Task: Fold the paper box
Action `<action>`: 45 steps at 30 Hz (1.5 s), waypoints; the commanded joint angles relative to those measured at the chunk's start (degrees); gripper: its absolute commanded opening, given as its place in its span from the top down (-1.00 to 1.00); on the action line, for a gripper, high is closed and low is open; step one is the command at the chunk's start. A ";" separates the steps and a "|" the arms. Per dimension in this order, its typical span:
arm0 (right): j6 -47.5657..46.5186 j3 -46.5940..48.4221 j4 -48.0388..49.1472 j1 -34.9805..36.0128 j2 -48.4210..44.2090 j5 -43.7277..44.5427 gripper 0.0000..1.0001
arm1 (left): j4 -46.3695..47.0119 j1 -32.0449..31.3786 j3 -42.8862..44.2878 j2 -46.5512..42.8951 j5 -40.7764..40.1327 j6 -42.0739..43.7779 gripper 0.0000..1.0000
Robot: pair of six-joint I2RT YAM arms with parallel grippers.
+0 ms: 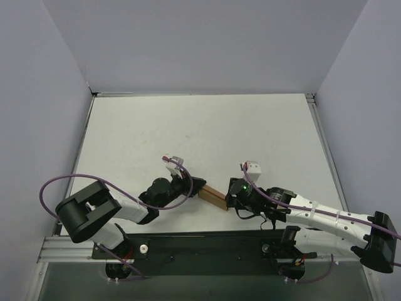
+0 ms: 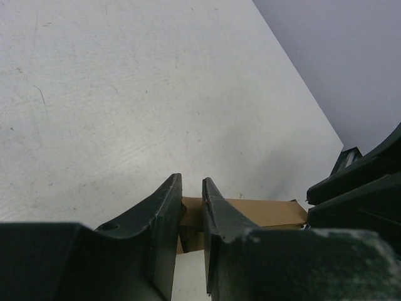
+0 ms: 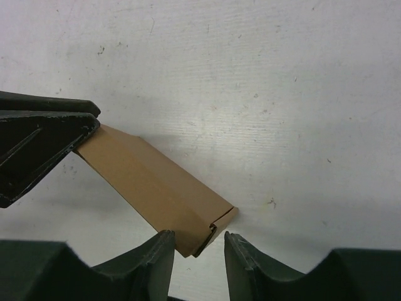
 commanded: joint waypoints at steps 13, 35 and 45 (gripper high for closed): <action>6.01 -4.01 1.31 -0.04 -2.59 -0.71 0.34 | -16.49 -1.58 -2.06 1.89 -0.86 3.56 0.43; 6.45 -4.72 -5.09 -0.12 4.79 -10.10 1.00 | -18.60 -2.98 -1.62 0.31 -1.73 4.17 0.43; 3.72 3.45 -7.39 -3.99 4.71 -8.01 0.69 | -19.74 -5.26 -1.54 1.98 -5.42 5.84 0.43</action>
